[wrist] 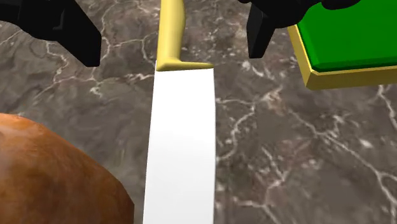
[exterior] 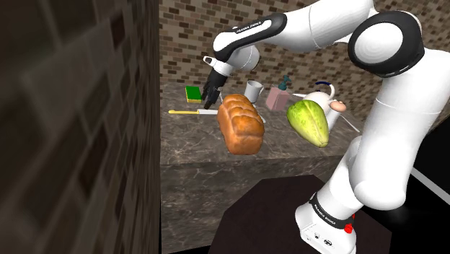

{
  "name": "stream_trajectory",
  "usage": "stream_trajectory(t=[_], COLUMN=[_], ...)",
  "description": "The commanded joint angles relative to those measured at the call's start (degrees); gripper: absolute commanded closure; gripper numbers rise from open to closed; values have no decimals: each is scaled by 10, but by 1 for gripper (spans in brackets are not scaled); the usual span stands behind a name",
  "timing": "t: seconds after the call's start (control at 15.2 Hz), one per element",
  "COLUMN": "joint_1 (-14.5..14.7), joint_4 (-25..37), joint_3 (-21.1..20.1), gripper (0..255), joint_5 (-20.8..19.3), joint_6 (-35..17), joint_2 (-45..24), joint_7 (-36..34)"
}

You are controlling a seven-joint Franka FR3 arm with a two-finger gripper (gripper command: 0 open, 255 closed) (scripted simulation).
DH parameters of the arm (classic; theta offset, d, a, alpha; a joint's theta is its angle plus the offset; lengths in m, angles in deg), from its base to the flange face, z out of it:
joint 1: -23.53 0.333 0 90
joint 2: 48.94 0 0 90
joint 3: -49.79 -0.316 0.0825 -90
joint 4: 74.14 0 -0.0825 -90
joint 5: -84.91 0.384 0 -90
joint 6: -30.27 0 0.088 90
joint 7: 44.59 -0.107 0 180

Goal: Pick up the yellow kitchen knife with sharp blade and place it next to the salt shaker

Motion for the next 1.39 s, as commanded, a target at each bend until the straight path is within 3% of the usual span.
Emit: stream_trajectory(t=[0.0,0.79,0.86,1.32], joint_1=[0,2,2,1], joint_4=[0,-2,-2,-1], joint_3=[-4,-12,-12,-12], gripper=[0,0,255,255], joint_5=[9,24,24,25], joint_6=[-13,-37,-37,-37], joint_2=[-14,-37,-37,-38], joint_7=[9,18,18,19])
